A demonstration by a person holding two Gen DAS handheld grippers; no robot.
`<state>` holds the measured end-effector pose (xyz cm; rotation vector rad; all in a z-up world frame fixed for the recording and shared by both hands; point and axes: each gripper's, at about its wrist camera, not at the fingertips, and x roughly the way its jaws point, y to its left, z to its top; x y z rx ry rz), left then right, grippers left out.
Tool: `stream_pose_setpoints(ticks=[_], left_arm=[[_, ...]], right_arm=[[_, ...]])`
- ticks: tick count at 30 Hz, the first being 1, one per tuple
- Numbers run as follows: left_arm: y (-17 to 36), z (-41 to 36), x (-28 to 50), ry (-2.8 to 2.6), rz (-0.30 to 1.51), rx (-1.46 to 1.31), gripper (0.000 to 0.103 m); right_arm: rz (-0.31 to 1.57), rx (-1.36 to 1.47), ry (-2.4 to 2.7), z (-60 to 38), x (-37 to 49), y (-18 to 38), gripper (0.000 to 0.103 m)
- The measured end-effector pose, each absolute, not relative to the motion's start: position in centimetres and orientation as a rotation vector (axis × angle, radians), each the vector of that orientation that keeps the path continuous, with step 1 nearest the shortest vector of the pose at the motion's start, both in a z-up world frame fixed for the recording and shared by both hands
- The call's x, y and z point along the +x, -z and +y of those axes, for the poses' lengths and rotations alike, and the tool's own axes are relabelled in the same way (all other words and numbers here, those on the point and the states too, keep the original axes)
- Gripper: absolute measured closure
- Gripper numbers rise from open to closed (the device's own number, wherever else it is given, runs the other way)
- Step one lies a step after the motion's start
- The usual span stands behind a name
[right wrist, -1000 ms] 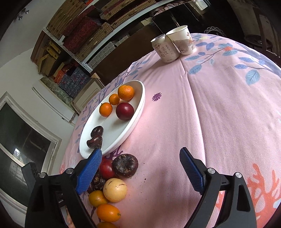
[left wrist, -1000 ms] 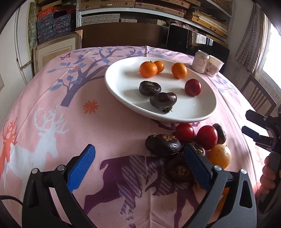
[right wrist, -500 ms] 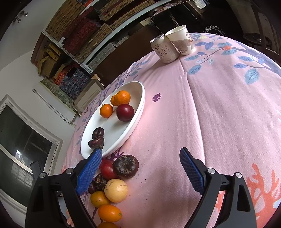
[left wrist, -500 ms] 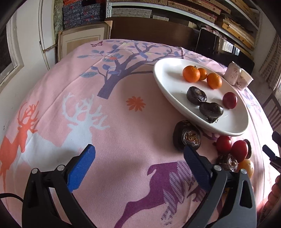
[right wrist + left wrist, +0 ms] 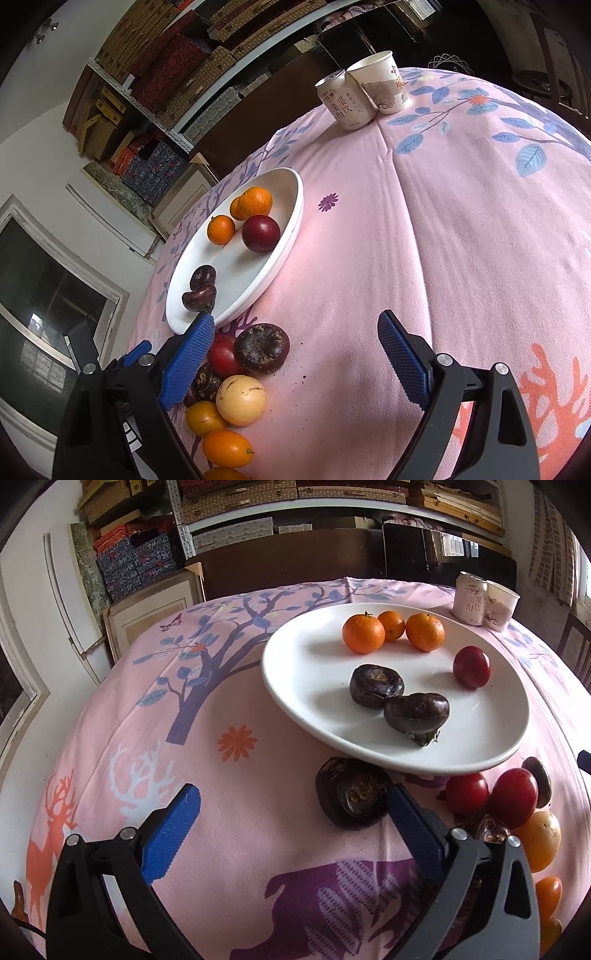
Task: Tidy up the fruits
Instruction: 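Grasp a large mangosteen with the right gripper while the left gripper approaches another mangosteen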
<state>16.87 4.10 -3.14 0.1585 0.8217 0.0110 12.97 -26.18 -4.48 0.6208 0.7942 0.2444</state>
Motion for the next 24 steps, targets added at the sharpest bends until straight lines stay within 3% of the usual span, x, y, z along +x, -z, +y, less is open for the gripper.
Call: stream_pose_setpoints(ticks=[6, 12, 20, 22, 24], left_arm=[[3.8, 2.7, 17.6, 0.023, 0.852, 0.211, 0.004], [4.6, 8.8, 17.5, -0.013, 0.964, -0.034, 0.004], [3.9, 11.7, 15.6, 0.017, 0.923, -0.213, 0.004], [4.3, 10.7, 15.9, -0.017, 0.945, -0.142, 0.004], [4.4, 9.8, 15.9, -0.03, 0.945, -0.089, 0.004]], right_arm=[[0.803, 0.614, -0.244, -26.0, 13.1, 4.6, 0.012], [0.807, 0.625, -0.246, -26.2, 13.1, 4.7, 0.012], [0.819, 0.515, -0.304, -24.2, 12.8, 4.1, 0.012], [0.831, 0.454, -0.324, -23.1, 12.6, 4.1, 0.015], [0.847, 0.413, -0.346, -22.3, 12.6, 4.3, 0.025]])
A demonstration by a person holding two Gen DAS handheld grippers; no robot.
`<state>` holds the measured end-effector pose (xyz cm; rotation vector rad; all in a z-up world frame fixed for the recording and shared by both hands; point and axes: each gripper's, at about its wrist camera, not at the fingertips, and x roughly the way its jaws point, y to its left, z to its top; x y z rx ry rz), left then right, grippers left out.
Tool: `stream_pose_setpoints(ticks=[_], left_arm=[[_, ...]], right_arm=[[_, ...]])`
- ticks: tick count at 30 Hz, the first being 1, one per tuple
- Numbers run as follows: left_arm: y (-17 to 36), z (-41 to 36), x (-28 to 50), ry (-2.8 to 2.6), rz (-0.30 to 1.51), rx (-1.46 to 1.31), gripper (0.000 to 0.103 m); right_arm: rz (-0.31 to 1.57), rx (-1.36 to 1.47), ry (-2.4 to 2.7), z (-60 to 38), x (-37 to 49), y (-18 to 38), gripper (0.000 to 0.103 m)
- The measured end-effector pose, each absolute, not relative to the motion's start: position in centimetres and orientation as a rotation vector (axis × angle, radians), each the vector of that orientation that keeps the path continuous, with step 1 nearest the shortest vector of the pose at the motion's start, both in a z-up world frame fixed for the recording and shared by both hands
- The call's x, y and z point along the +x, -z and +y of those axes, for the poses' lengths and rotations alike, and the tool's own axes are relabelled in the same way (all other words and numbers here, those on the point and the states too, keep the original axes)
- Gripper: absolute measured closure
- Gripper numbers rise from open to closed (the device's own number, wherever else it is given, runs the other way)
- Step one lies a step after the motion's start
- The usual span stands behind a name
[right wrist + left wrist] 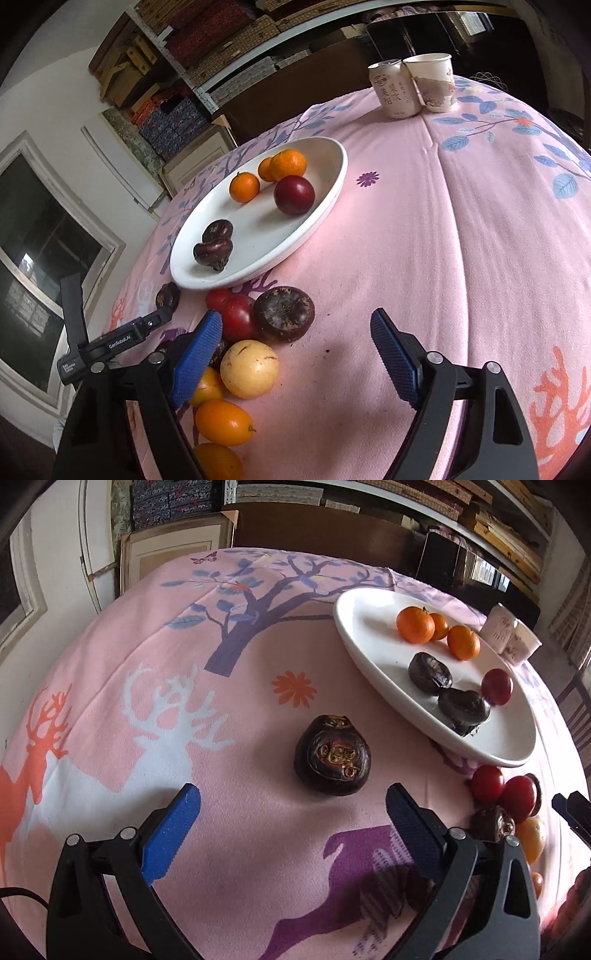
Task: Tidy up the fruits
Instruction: 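Grasp a large mangosteen with the right gripper while the left gripper approaches another mangosteen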
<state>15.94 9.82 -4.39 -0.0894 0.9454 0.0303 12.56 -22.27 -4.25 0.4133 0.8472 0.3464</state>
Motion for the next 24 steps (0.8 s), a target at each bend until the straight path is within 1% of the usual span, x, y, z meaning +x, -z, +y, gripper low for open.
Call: stream_pose_setpoints(ticks=[1, 3, 5, 11, 12, 14, 15, 16, 24], left_arm=[[4.4, 9.6, 16.0, -0.026, 0.945, -0.077, 0.004], [4.4, 9.2, 15.9, -0.017, 0.948, -0.061, 0.004], [4.4, 8.9, 15.9, -0.023, 0.952, -0.042, 0.004], [4.7, 8.5, 16.2, -0.041, 0.963, -0.009, 0.004], [4.7, 8.4, 16.3, -0.04, 0.963, -0.005, 0.004], [4.8, 8.2, 16.3, -0.042, 0.963, 0.006, 0.004], [4.8, 8.2, 16.3, -0.042, 0.961, 0.008, 0.004], [4.8, 8.2, 16.3, -0.042, 0.961, 0.009, 0.004], [4.8, 8.3, 16.3, -0.037, 0.962, 0.007, 0.004]], right_arm=[[0.856, 0.405, -0.356, -22.0, 12.6, 4.4, 0.028], [0.873, 0.398, -0.359, -21.7, 12.7, 4.7, 0.037], [0.883, 0.396, -0.357, -21.7, 12.8, 5.0, 0.04], [0.895, 0.396, -0.342, -21.2, 13.8, 5.6, 0.042], [0.891, 0.395, -0.339, -21.1, 14.1, 5.6, 0.044], [0.893, 0.402, -0.348, -21.0, 14.5, 5.7, 0.049], [0.896, 0.413, -0.364, -20.9, 14.7, 5.8, 0.056], [0.905, 0.44, -0.392, -21.0, 14.7, 6.0, 0.06], [0.883, 0.439, -0.346, -22.1, 13.6, 5.5, 0.06]])
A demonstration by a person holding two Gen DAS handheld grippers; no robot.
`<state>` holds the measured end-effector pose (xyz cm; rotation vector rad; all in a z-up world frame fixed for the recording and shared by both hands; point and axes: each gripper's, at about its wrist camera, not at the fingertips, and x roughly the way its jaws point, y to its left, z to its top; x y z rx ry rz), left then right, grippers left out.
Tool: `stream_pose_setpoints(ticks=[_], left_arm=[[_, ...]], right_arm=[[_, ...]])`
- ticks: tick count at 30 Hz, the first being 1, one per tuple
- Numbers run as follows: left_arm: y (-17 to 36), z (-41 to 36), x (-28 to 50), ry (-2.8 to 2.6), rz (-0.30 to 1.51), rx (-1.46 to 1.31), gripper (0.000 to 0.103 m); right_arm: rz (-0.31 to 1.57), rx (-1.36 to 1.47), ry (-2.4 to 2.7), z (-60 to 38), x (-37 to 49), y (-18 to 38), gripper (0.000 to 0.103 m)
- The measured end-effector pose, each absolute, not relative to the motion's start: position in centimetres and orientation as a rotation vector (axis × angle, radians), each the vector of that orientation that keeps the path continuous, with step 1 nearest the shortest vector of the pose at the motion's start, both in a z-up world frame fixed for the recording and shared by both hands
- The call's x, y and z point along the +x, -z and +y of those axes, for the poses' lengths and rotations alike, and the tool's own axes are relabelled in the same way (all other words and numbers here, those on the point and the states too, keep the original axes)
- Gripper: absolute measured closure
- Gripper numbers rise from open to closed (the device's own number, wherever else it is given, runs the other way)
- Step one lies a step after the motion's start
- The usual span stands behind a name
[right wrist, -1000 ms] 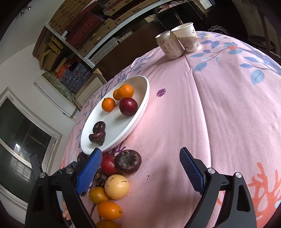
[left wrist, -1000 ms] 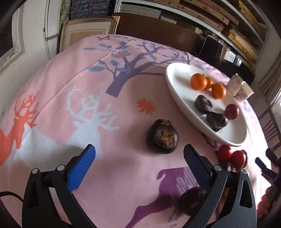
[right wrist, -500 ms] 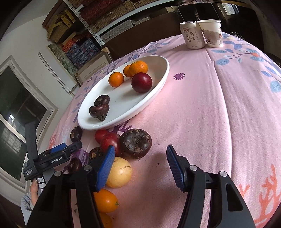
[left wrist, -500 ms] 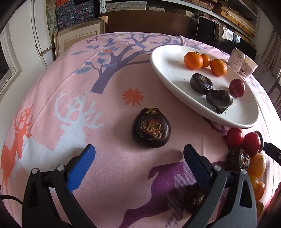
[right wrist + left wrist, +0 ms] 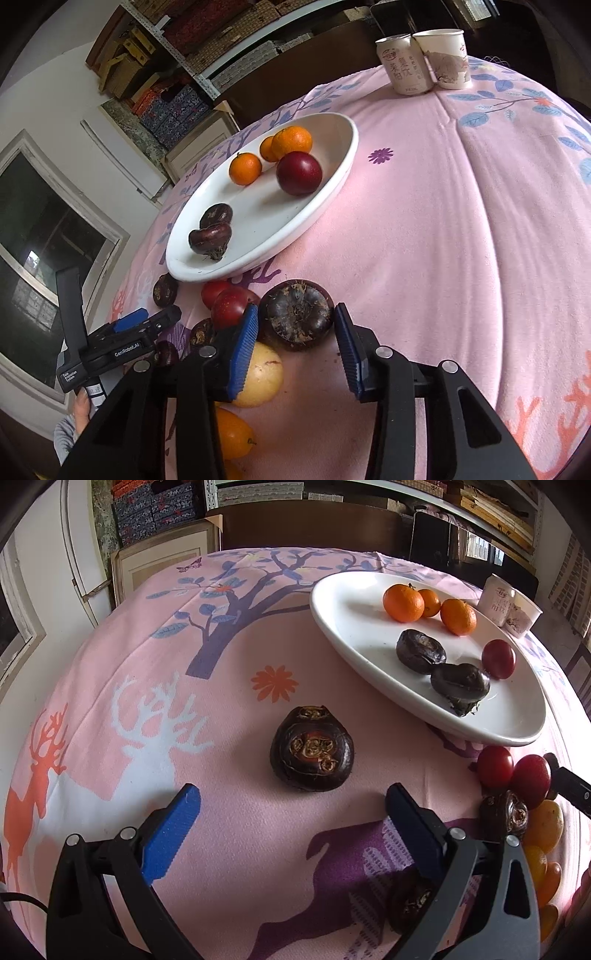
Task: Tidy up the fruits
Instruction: 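Grasp a large mangosteen with the right gripper while the left gripper approaches another mangosteen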
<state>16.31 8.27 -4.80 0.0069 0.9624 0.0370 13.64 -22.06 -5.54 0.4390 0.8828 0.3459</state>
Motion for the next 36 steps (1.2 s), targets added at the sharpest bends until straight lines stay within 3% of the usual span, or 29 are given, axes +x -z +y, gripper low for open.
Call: stream_pose_setpoints(ticks=[9, 34, 35, 36], left_arm=[[4.5, 6.7, 17.0, -0.034, 0.921, 0.101, 0.004], [5.0, 8.1, 18.3, 0.008, 0.945, 0.003, 0.004], [4.9, 8.1, 18.2, 0.023, 0.939, -0.003, 0.007], [4.6, 8.0, 18.1, 0.041, 0.924, -0.007, 0.026]], right_arm=[[0.862, 0.334, -0.242, -22.2, 13.5, 5.2, 0.06], [0.871, 0.297, -0.242, -21.5, 13.5, 5.6, 0.06], [0.871, 0.294, -0.241, -21.5, 13.5, 5.6, 0.059], [0.871, 0.292, -0.241, -21.5, 13.5, 5.6, 0.059]])
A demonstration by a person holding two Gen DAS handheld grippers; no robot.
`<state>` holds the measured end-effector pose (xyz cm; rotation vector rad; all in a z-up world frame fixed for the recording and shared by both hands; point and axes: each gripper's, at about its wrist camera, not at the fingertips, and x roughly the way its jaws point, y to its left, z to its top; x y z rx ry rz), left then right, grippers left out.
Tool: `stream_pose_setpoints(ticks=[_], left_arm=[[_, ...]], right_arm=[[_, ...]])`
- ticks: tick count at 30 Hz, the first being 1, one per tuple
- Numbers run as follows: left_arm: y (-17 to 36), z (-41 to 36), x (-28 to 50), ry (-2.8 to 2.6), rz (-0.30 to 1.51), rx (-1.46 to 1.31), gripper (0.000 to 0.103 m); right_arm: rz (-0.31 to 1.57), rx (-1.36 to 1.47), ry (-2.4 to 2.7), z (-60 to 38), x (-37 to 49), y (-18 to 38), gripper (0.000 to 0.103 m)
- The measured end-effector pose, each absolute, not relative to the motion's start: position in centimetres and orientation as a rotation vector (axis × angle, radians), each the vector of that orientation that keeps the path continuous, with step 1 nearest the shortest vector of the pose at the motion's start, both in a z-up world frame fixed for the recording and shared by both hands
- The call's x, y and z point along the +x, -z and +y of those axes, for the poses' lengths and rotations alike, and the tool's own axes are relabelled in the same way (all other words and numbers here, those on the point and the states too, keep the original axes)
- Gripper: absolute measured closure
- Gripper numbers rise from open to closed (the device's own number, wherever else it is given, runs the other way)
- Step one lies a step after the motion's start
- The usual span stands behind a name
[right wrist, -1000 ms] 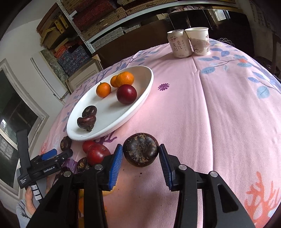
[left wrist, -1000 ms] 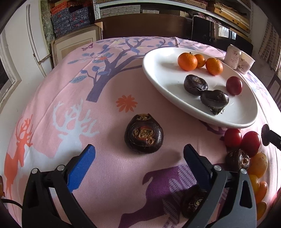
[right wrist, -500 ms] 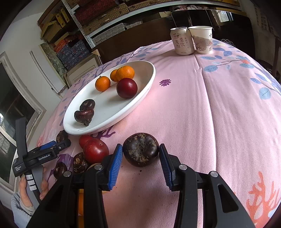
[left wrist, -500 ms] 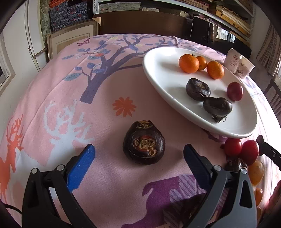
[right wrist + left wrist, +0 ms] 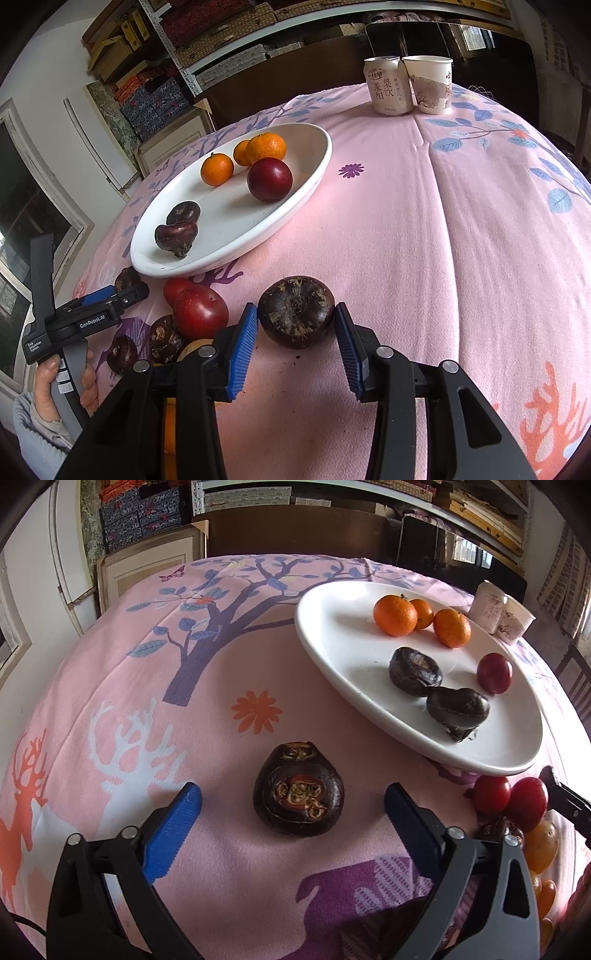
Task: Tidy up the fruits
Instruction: 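Grasp a large mangosteen with the right gripper while the left gripper approaches another mangosteen, then carry both mangosteens onto the white plate and open both grippers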
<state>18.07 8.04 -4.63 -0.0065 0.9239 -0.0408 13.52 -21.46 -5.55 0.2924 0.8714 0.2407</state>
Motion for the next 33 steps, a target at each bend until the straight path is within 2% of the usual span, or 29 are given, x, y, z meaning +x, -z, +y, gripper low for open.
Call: stream_pose_setpoints(ticks=[2, 10, 16, 19, 25, 26, 27, 28, 29, 32, 33], left_arm=[[4.1, 7.9, 17.8, 0.052, 0.894, 0.005, 0.061], [3.1, 8.5, 16.3, 0.094, 0.839, -0.054, 0.062], [-0.9, 6.5, 13.3, 0.147, 0.692, -0.031, 0.062], [-2.5, 4.6, 14.2, 0.189, 0.681, -0.008, 0.062], [-2.3, 2.9, 18.9, 0.186, 0.702, -0.016, 0.061], [-1.8, 3.1, 19.4, 0.185, 0.709, -0.027, 0.056], [-1.3, 3.2, 19.8, 0.19, 0.721, -0.034, 0.04], [-0.8, 3.5, 20.0, 0.2, 0.729, -0.038, 0.031], [-0.4, 3.8, 20.2, 0.197, 0.733, -0.041, 0.018], [-0.3, 4.5, 20.4, 0.196, 0.743, -0.066, 0.015], [-0.4, 4.7, 20.2, 0.201, 0.738, -0.081, 0.01]], right_arm=[[0.872, 0.293, -0.241, -21.5, 13.5, 5.5, 0.059], [0.861, 0.317, -0.241, -21.8, 13.4, 5.3, 0.06], [0.727, 0.395, -0.284, -23.1, 12.0, 2.8, 0.06], [0.671, 0.424, -0.3, -23.4, 12.1, 1.3, 0.06], [0.69, 0.378, -0.337, -20.5, 16.5, -0.4, 0.06], [0.686, 0.376, -0.352, -20.0, 17.2, -0.3, 0.06], [0.679, 0.384, -0.373, -19.6, 17.8, 0.1, 0.058], [0.681, 0.387, -0.379, -19.4, 18.2, 0.4, 0.055], [0.699, 0.377, -0.368, -19.3, 18.4, 0.7, 0.048], [0.683, 0.405, -0.353, -20.4, 17.8, 0.8, 0.046], [0.675, 0.423, -0.354, -20.8, 17.4, 0.7, 0.044]])
